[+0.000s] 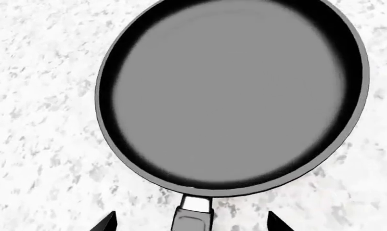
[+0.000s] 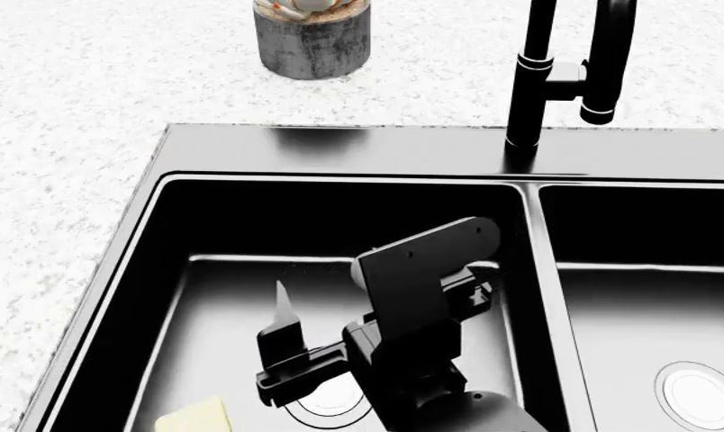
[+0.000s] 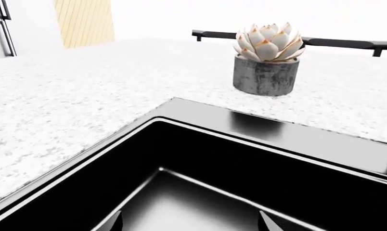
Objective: Pick the pan and sponge and place them into the sink. Then turn on the water.
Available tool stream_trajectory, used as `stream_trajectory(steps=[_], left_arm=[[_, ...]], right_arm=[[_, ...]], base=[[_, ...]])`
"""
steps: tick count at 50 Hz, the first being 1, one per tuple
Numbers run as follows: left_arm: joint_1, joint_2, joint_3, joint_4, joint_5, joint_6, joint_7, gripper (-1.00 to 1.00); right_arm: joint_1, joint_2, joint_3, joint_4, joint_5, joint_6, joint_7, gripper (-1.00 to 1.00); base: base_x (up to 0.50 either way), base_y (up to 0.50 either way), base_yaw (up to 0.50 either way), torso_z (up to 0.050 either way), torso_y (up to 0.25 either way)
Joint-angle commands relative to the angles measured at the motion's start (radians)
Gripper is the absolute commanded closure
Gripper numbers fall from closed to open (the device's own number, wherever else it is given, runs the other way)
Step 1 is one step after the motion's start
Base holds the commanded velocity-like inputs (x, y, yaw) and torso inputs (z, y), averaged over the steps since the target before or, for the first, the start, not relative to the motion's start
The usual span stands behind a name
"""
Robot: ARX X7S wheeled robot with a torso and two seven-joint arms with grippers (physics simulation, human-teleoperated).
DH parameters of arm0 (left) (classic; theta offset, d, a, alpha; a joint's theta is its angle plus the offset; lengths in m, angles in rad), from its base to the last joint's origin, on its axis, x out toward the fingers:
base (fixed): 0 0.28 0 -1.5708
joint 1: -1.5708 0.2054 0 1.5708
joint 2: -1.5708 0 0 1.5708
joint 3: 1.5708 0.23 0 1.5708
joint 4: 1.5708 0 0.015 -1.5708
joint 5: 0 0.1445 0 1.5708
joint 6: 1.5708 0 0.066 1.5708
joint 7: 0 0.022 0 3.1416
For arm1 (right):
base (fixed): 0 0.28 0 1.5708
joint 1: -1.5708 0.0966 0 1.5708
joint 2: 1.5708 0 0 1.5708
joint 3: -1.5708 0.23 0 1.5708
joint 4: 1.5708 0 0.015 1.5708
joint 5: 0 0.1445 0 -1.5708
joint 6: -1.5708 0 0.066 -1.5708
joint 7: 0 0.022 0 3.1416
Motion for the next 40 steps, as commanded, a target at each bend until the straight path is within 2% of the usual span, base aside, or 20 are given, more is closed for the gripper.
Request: stream_trajectory(steps=[1, 6, 7, 11, 18, 26, 32, 40], left_arm=[[-0.036, 0.002, 0.100, -0.033, 0.016, 0.010, -0.020, -1.00], [-0.008, 0.005, 0.094, -0.026, 0.011, 0.005, -0.013, -1.00], [-0.013, 0.011, 0.025, -0.007, -0.012, -0.015, -0.027, 1.00], [-0.003, 0.013, -0.036, 0.001, -0.022, -0.022, -0.028, 1.00], [-0.047, 0.009, -0.049, 0.026, -0.056, -0.052, -0.059, 1.00], [-0.201, 0.019, -0.001, 0.036, -0.117, -0.097, -0.151, 1.00], [-0.308, 0.025, 0.049, 0.029, -0.123, -0.077, -0.192, 1.00], [-0.489, 0.056, 0.132, 0.029, -0.165, -0.075, -0.244, 1.00]], right_arm=[[0.001, 0.002, 0.000, -0.003, 0.004, -0.002, 0.005, -1.00], [0.001, 0.004, 0.000, -0.004, 0.006, -0.004, 0.006, -1.00], [0.001, 0.004, 0.000, -0.011, 0.004, -0.002, 0.013, -1.00], [0.002, 0.008, 0.003, -0.020, 0.006, 0.000, 0.020, -1.00], [0.002, 0.011, 0.004, -0.025, 0.009, 0.001, 0.025, -1.00], [0.003, 0.021, 0.015, -0.045, 0.009, -0.002, 0.040, -1.00], [0.008, 0.053, 0.019, -0.098, -0.024, -0.024, 0.061, -1.00], [0.026, 0.107, 0.130, -0.172, 0.009, 0.022, 0.132, -1.00]], base=[[0.00, 0.00, 0.00, 0.000, 0.000], [0.00, 0.00, 0.00, 0.000, 0.000], [0.00, 0.00, 0.00, 0.000, 0.000], [0.00, 0.00, 0.00, 0.000, 0.000], [0.00, 0.00, 0.00, 0.000, 0.000], [0.00, 0.00, 0.00, 0.000, 0.000], [0.00, 0.00, 0.00, 0.000, 0.000], [0.00, 0.00, 0.00, 0.000, 0.000]])
